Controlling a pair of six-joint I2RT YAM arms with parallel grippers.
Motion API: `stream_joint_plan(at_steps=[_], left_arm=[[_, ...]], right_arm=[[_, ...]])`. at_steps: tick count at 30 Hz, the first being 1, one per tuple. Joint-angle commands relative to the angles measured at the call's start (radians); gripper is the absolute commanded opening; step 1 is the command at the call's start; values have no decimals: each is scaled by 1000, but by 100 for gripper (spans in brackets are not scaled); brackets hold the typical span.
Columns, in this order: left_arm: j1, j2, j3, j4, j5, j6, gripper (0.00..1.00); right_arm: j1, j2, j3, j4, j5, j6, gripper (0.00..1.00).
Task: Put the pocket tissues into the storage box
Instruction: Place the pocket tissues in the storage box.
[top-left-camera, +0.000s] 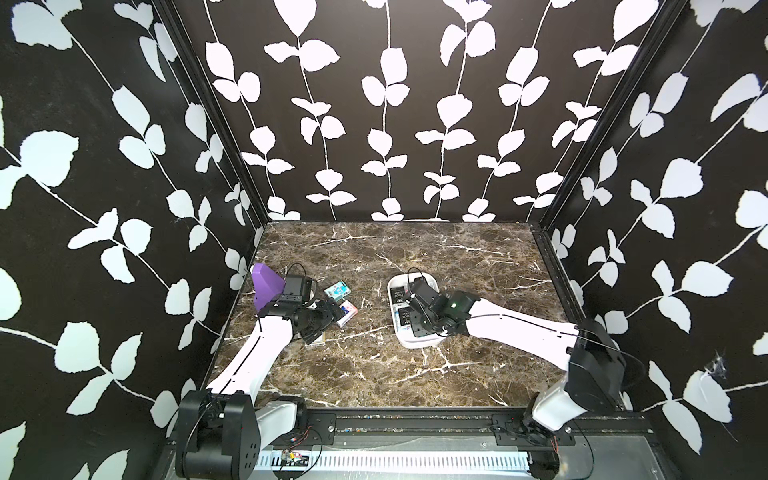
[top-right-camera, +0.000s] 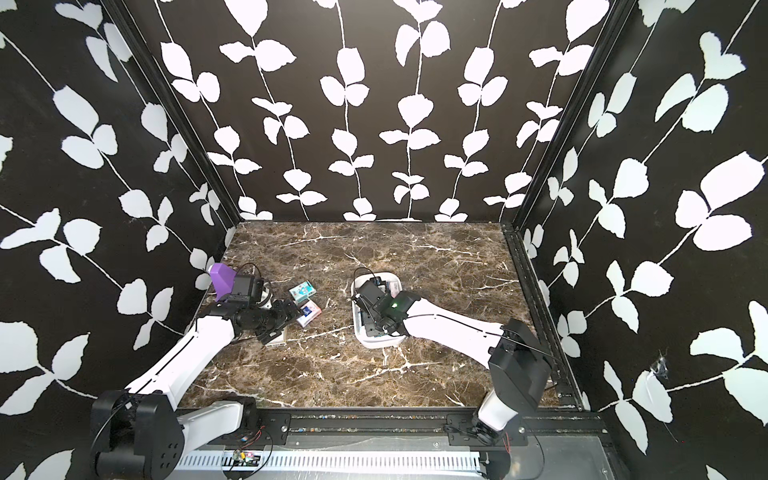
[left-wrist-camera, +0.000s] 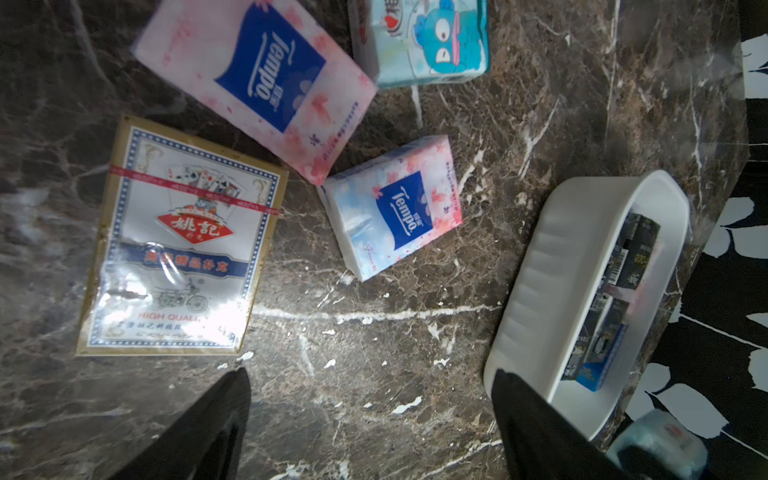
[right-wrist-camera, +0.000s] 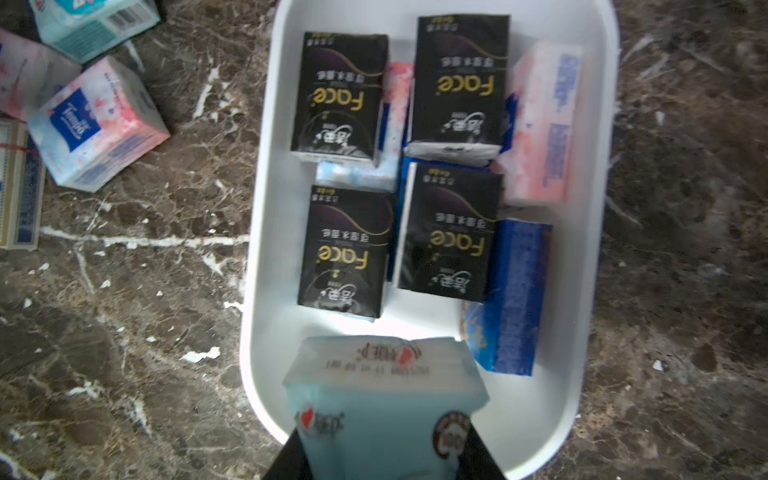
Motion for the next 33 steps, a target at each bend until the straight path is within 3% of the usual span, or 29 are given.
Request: stream_joint_plan(at_steps=[1,13,17,23,33], left_arm=[[-4,-26,25,-24,13,22,88],[-3,-38,34,-40,-3,50,89],[-4,-16,61,-35,-12,69,90],[-4,72,155,-29,-12,126,99],[-5,302,316,55,34,198,99]], right_arm=[[-24,-18,-54,105,94,27,38],[-31,84,-82,189,68,41,41],[-31,82,-84,171,68,45,54],[-31,13,-82,141,86,32,70],[-33,-86,-58,75,94,10,75]])
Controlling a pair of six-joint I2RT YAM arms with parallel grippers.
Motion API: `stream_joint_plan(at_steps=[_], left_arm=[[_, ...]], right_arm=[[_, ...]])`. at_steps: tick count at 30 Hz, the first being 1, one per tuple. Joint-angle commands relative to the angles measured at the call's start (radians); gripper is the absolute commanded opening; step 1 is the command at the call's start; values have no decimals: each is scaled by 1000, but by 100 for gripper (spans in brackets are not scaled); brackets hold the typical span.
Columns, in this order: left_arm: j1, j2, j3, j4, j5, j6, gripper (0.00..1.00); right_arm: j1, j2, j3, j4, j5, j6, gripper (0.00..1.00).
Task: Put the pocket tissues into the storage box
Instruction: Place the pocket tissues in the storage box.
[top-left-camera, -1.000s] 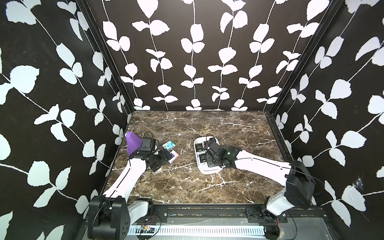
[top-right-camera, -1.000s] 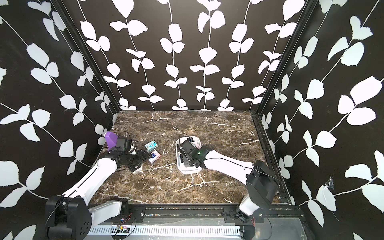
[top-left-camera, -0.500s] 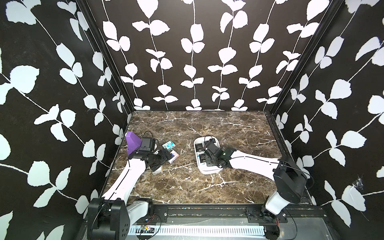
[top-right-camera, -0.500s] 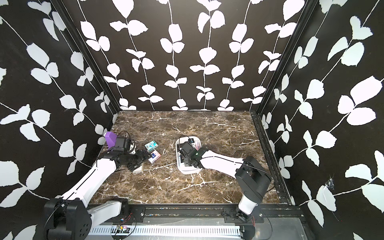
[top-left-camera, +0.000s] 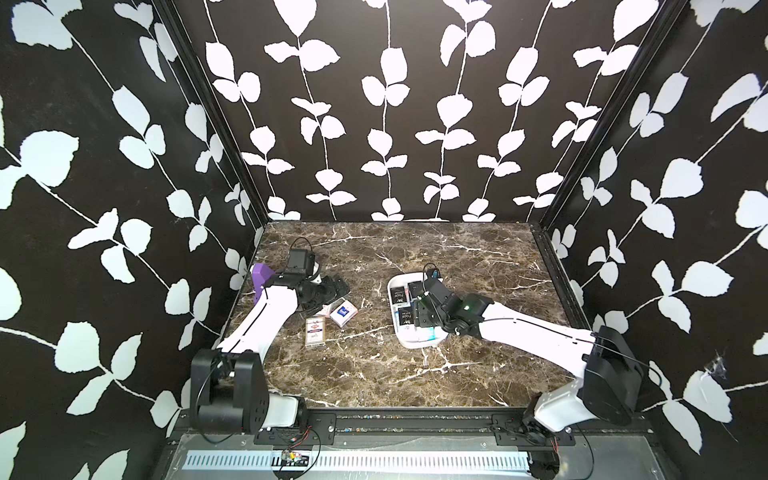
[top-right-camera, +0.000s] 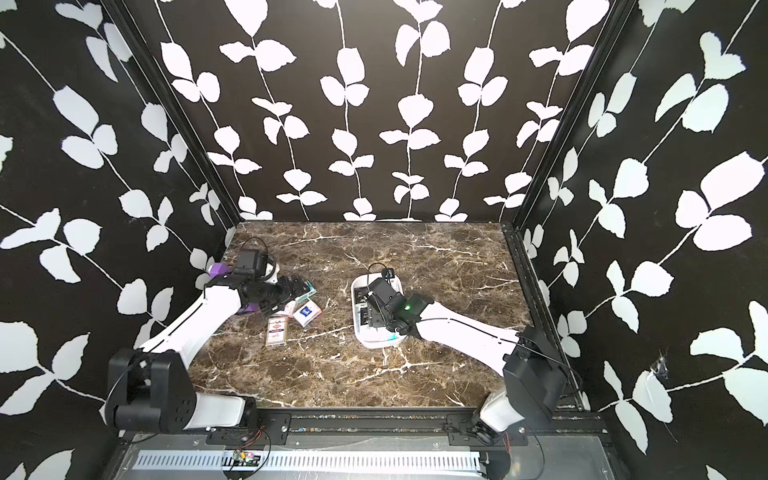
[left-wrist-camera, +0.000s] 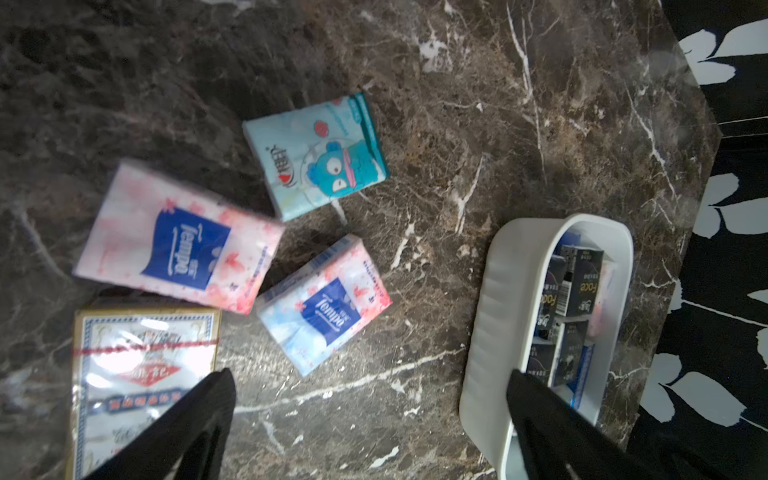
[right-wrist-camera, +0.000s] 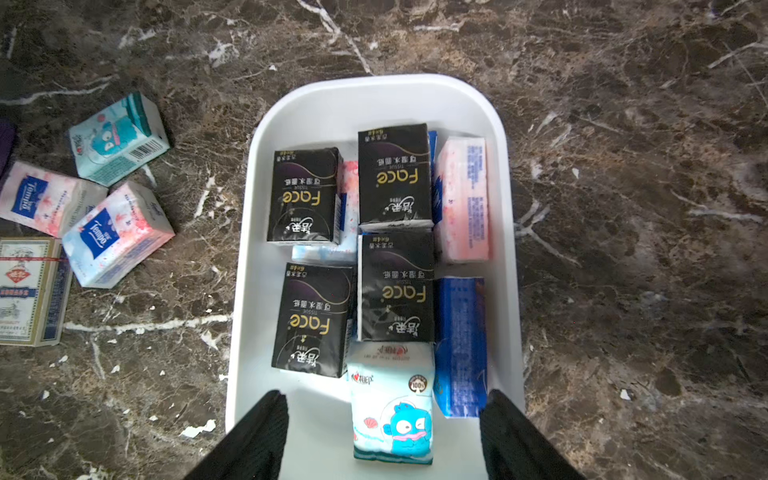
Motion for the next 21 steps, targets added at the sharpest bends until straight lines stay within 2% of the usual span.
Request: stream_joint_plan(at_steps=[1,6,14,21], left_arm=[[-4,71,55,37,36,53,99],[-20,187,124,30,68,98,97],[-105,308,212,-40,16,221,96],[-110,376,227,-72,-55,272,96]], right_arm=[[-3,-6,13,-43,13,-9,75],[-5,13,48,-60,-17,-10,75],[-15,46,102,-72,-51,-24,75],[-21,39,104,-78,-55,-27,75]])
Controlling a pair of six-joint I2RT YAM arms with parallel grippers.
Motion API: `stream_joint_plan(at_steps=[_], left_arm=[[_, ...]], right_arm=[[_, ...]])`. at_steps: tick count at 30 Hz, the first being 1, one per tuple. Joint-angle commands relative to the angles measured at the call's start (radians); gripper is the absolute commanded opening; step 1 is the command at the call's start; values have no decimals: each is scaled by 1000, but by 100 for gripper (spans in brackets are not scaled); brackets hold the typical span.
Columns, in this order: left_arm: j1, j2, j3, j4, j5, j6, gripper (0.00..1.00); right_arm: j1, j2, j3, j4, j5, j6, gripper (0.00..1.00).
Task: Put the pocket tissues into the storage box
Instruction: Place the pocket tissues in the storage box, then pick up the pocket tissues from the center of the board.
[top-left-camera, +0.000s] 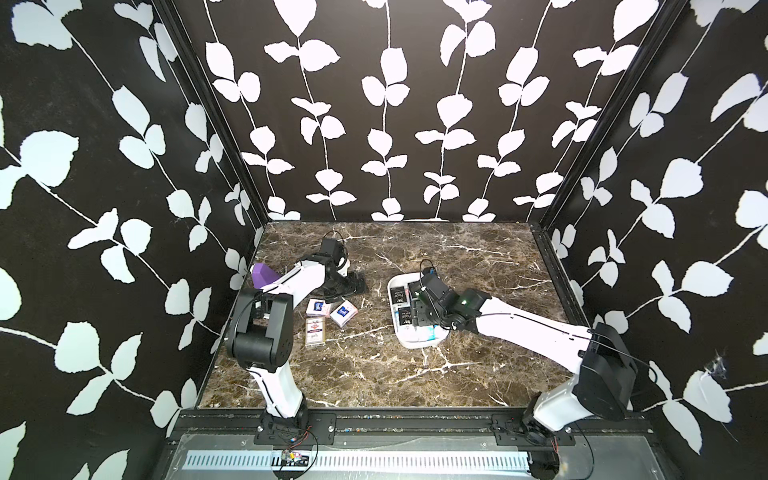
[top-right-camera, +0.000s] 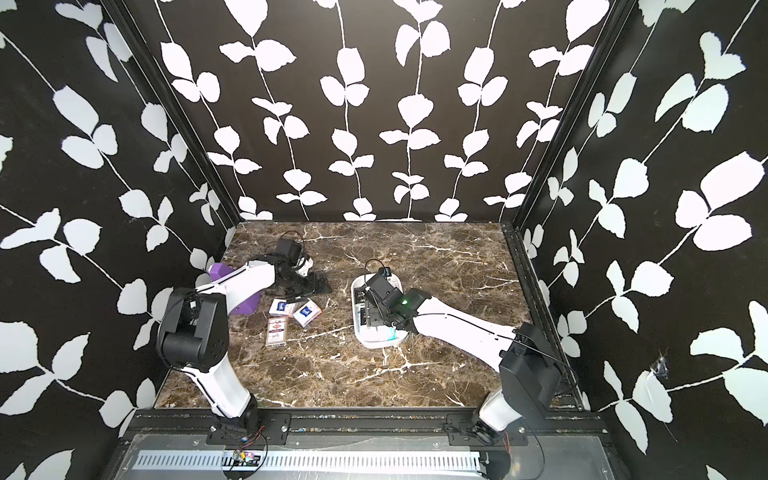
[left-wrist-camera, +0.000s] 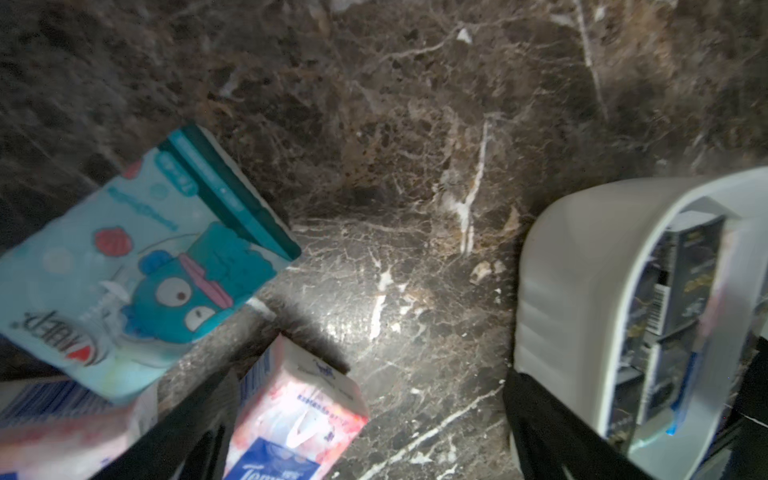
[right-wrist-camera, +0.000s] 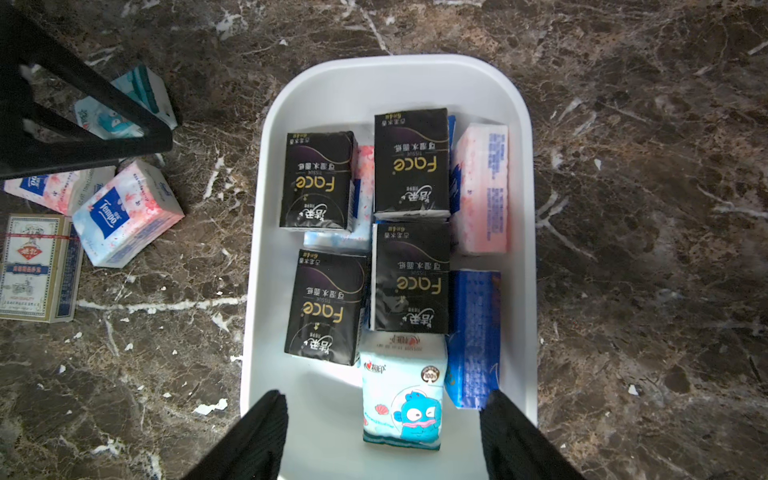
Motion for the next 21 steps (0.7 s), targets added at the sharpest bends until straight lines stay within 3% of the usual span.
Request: stream_joint_plan(at_steps=[1,15,21], left_arm=[[5,9,22,-70,-42,52,96],[-33,-166,-238,-8,-1,-128,97],[-46,-171,-232,-22,-47,-140,97]], right_arm=[[-7,-4,38,-17,5,-8,75],[-14,-5,14,13,-9,-5,75],[-14,-12,13,6,-6,-13,75]])
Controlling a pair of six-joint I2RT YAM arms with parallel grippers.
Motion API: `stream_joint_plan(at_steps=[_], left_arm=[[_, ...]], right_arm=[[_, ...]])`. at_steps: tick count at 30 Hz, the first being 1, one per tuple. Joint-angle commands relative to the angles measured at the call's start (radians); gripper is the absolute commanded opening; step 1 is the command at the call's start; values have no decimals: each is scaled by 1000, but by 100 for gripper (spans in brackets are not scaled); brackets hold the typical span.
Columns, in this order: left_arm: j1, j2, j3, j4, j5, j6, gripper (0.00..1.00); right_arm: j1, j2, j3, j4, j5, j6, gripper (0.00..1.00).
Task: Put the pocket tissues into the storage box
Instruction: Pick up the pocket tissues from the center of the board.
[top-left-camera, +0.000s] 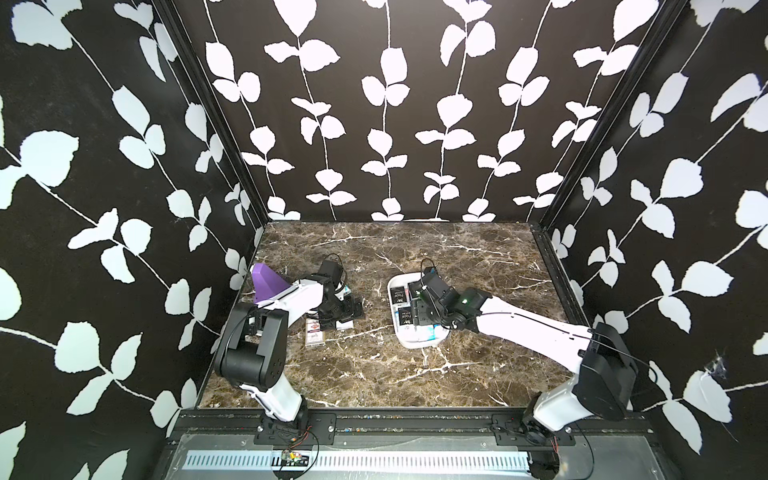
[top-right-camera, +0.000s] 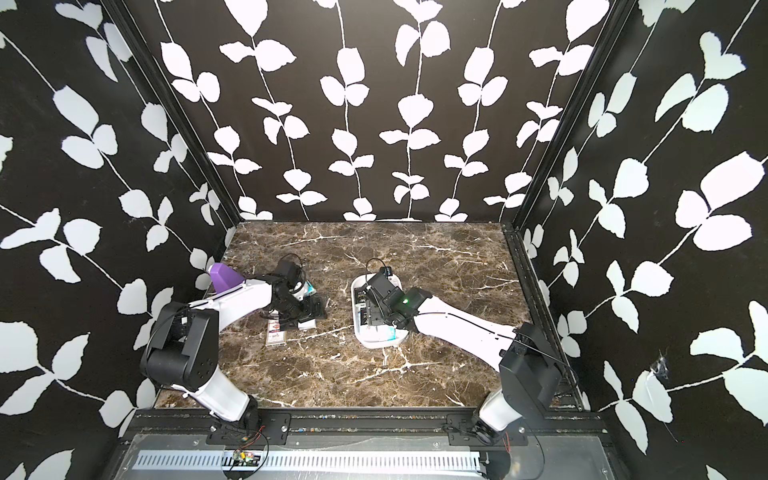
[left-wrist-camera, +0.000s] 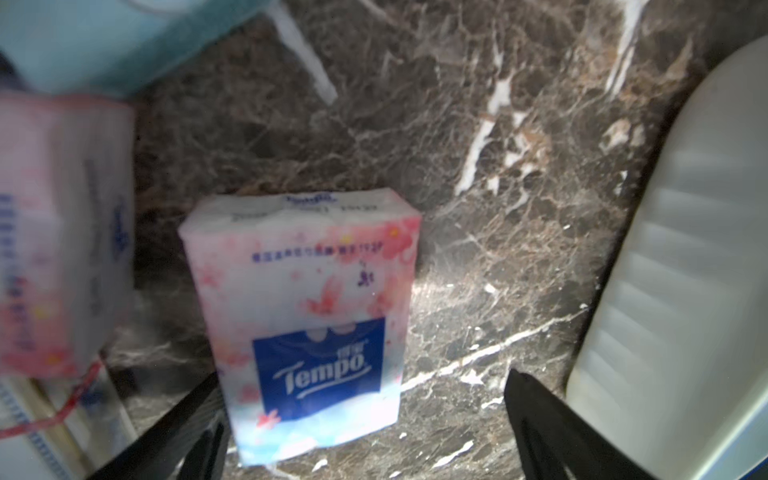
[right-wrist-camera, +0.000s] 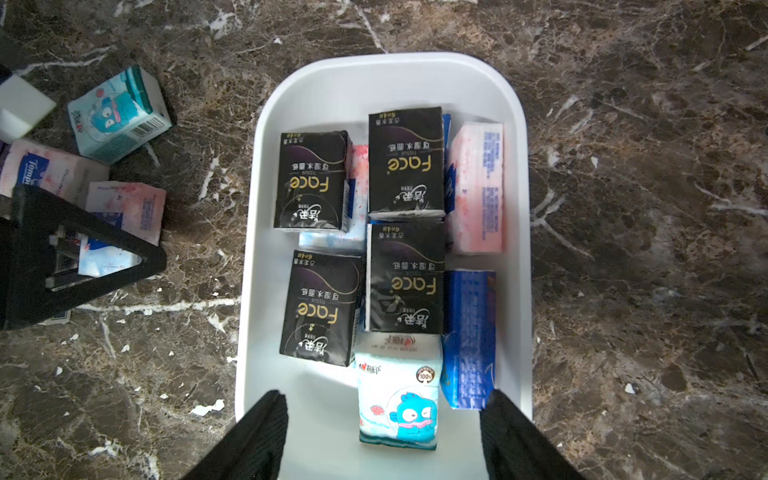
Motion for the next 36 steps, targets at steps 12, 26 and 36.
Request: stream_joint_plan(at_steps=[12,26,36], left_arm=[[-43,139,226,-138,-197,98,81],[-66,189,215,-167,-240,115,60],[-77,86,185,-127,-161,9,48]], right_arm=[[-7,-35,3,-10,25,-21,75],[-10,-93,-46,0,53,-1,75],[-10,-164,-82,-21,85,3,75]])
